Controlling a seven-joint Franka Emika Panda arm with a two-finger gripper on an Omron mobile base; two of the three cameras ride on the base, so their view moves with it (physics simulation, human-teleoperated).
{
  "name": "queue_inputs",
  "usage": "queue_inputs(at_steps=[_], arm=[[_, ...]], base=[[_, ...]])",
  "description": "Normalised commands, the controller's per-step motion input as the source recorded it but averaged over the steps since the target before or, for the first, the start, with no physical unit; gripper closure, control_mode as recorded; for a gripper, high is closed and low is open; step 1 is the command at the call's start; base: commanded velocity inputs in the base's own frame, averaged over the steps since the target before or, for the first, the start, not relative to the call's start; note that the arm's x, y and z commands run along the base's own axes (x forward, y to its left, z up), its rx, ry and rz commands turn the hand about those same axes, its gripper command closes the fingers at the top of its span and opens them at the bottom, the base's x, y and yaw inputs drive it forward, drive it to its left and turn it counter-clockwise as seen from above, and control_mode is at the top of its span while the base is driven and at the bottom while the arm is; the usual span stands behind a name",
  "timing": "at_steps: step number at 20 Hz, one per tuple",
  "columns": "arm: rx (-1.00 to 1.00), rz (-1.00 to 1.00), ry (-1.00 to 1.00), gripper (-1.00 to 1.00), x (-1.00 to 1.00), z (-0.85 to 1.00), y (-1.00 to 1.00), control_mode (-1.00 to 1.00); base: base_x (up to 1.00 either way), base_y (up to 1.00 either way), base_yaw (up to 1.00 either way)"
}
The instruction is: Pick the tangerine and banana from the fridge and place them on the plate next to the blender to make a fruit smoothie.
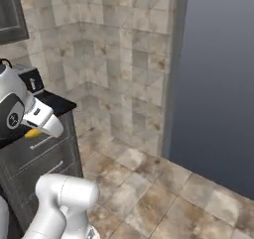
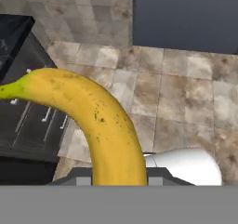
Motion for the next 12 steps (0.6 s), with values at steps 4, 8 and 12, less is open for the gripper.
queue_inputs(at_steps=[4, 8, 12], arm=[[0.00, 0.00, 0.00, 1.00, 0.00, 0.00, 0.00, 1.00], [0.00, 0.00, 0.00, 1.00, 0.00, 0.00, 0.00, 1.00], [0.00, 0.00, 0.00, 1.00, 0.00, 0.00, 0.00, 1.00]], base=[[-0.05, 0.11, 1.00], [0.00, 0.17, 1.00], [0.25, 0.16, 0.85]])
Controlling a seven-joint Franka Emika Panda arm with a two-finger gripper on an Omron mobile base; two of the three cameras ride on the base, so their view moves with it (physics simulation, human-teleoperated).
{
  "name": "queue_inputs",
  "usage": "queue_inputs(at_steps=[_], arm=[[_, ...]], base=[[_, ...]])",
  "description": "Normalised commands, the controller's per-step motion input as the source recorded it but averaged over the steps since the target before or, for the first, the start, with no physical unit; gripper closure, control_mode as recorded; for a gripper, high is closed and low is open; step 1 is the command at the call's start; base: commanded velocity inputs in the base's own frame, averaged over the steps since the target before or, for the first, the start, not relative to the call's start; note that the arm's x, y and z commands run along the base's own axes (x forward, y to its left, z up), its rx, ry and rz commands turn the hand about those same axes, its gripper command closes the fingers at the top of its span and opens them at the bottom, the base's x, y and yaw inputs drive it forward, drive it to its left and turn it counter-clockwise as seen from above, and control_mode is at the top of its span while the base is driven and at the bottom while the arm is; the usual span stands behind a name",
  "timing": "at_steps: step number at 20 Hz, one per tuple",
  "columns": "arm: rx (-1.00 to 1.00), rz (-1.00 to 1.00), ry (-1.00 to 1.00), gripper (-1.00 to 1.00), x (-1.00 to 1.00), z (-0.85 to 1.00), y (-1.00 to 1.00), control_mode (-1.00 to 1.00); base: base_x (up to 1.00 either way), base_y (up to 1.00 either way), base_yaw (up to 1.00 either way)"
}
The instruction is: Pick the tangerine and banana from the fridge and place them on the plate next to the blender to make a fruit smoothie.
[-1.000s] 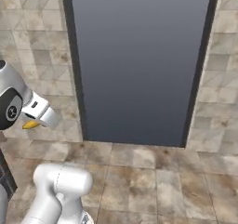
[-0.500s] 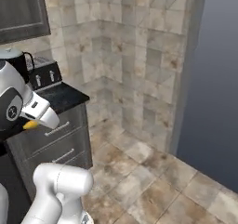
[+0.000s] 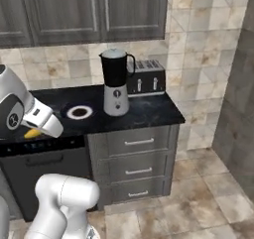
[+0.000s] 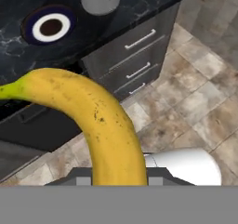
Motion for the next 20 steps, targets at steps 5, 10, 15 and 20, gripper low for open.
queue_inputs(at_steps=[5, 10, 15, 20], arm=[[0.00, 0.00, 0.00, 1.00, 0.00, 0.00, 0.00, 1.00], [0.00, 0.00, 0.00, 1.00, 0.00, 0.00, 0.00, 1.00], [0.00, 0.00, 0.00, 1.00, 0.00, 0.00, 0.00, 1.00], [0.00, 0.00, 0.00, 1.00, 0.00, 0.00, 0.00, 1.00]], base=[[0.81, 0.02, 0.41], [0.75, -0.02, 0.13], [0.58, -0.19, 0.06], [0.52, -0.08, 0.02]])
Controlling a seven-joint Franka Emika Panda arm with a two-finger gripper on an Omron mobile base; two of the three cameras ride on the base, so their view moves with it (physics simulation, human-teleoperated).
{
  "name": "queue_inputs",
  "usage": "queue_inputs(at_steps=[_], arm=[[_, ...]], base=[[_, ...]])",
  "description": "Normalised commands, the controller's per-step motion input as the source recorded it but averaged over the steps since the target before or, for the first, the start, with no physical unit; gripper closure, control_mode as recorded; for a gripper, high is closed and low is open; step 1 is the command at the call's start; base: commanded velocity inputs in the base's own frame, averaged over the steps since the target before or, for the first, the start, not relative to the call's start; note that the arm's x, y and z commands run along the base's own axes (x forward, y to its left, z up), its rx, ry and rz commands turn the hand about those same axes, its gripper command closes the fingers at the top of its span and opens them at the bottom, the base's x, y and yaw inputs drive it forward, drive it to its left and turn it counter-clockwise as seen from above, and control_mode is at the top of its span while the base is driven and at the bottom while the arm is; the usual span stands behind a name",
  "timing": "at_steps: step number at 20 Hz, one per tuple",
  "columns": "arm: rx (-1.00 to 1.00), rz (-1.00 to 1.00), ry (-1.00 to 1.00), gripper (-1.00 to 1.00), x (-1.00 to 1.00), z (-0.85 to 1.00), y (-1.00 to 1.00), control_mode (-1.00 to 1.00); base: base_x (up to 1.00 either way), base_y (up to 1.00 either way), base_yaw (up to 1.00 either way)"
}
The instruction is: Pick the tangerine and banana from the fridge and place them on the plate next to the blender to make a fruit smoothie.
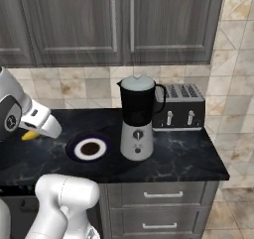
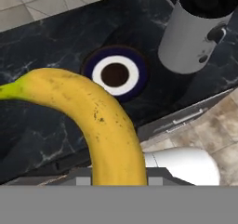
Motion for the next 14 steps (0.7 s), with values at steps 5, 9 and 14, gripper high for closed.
queue_inputs(at_steps=[5, 9, 14], arm=[[0.00, 0.00, 0.13, 1.00, 0.60, -0.78, -0.16, -1.00], [0.00, 0.00, 0.16, 1.00, 0.81, -0.86, -0.23, -1.00], [-0.01, 0.00, 0.08, 1.00, 0.85, -0.65, -0.24, -1.00]], base=[[0.00, 0.00, 0.00], [0.00, 0.00, 0.00], [0.00, 0.00, 0.00]])
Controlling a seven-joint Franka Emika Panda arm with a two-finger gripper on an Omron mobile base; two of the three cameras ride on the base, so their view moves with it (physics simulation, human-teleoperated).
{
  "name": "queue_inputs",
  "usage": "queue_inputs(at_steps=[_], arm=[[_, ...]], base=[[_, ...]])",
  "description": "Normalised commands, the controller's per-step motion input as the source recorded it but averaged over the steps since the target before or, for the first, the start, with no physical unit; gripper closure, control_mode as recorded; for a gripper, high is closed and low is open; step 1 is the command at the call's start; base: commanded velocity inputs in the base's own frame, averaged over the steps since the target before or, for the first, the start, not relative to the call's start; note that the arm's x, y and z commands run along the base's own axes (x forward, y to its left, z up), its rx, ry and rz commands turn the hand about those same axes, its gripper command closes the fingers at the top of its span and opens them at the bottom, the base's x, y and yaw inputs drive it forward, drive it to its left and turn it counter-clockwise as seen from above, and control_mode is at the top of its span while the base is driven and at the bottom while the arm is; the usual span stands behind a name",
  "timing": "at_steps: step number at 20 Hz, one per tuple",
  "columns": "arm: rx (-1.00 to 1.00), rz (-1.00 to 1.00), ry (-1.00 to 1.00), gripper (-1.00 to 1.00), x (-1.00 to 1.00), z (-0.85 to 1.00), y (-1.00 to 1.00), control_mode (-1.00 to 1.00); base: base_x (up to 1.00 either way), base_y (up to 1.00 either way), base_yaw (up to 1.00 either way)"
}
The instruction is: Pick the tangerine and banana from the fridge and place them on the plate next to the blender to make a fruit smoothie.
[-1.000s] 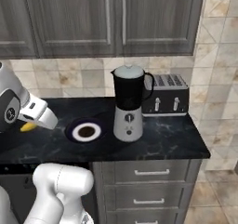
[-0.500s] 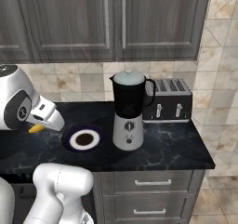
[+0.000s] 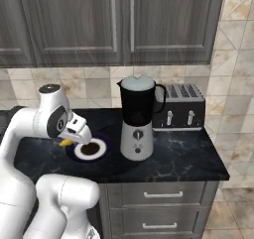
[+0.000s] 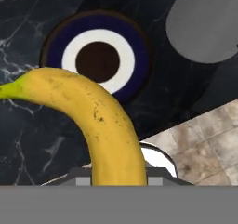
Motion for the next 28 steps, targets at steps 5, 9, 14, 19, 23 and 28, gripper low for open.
queue_inputs(at_steps=[5, 9, 14, 19, 23, 28], arm=[[-0.03, 0.00, 0.00, 1.00, 0.83, -0.43, 0.00, -1.00], [-0.07, 0.00, 0.00, 1.00, 0.73, -0.54, 0.00, -1.00], [-0.08, 0.00, 0.00, 1.00, 0.63, -0.77, 0.00, -1.00], [-0.08, 0.00, 0.00, -1.00, 0.57, -0.84, 0.02, -1.00], [-0.01, -0.01, 0.00, -1.00, 0.36, -0.21, 0.02, -1.00], [0.00, -0.02, 0.00, -1.00, 0.02, 0.14, 0.05, -1.00]], base=[[0.00, 0.00, 0.00], [0.00, 0.00, 0.00], [0.00, 0.00, 0.00], [0.00, 0.00, 0.00], [0.00, 0.00, 0.00], [0.00, 0.00, 0.00]])
